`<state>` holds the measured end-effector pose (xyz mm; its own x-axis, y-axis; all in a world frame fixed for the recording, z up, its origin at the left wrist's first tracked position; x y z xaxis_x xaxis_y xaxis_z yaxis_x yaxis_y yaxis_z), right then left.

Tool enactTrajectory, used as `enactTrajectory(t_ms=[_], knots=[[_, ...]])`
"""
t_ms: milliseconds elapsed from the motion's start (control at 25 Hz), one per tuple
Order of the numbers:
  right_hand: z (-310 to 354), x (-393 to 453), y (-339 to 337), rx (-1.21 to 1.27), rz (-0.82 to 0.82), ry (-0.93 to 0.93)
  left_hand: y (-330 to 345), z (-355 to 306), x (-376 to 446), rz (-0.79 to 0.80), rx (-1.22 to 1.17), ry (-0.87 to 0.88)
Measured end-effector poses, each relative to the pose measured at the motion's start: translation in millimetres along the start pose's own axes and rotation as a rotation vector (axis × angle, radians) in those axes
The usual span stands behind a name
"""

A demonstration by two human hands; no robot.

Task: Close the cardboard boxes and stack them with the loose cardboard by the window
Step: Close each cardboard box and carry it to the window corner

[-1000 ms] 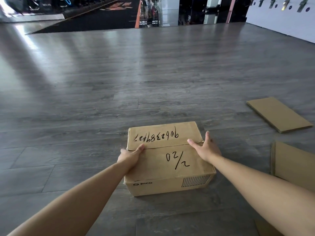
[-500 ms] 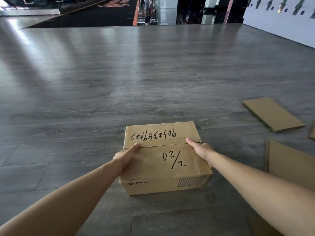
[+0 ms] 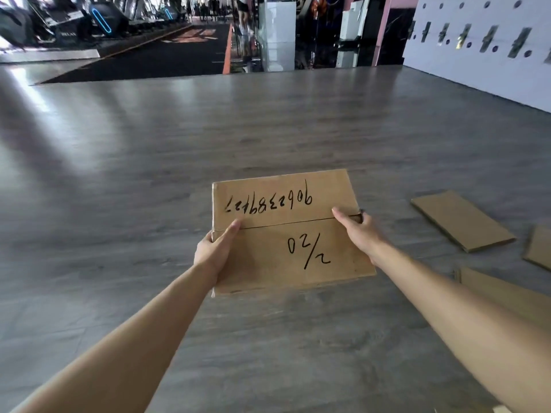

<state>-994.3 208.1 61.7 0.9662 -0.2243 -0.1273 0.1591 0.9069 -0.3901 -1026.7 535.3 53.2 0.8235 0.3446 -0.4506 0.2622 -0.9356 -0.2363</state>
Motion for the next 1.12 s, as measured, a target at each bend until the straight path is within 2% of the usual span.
enactTrajectory(t_ms=[320, 560, 720, 920, 1120], knots=[[204.1, -32.7, -117.7, -0.034, -0.118, -0.089, -28.9, -215.3, -110.0, 0.032, -0.05, 0.095], [397.8, -105.1, -264.7, -0.05, -0.242, -0.073, -46.3, -425.0, -245.8, 0.138, 0.018, 0.167], [489.2, -180.1, -361.7, -0.054, -0.377, -0.044, -35.6, -523.1, -337.7, 0.282, 0.047, 0.192], [536.7, -311.8, -493.1, -0.025, -0.635, 0.069, 22.2, -606.1, -472.8, 0.557, 0.155, 0.261], [518.0, -499.2, -618.5, 0.024, -0.971, 0.175, 131.3, -609.3, -644.9, 0.891, 0.29, 0.361]])
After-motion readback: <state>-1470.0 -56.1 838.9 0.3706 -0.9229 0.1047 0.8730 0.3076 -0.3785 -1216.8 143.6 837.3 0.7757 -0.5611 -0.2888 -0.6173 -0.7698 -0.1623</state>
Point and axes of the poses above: each hand's wrist, its own x-axis towards the middle knuckle, its own y-axis out of the palm, z = x × y, the point moved 3 cm from there along x, towards the middle knuckle, and after that the axes turned 6 degrees about -y, right-handed, at the moved point
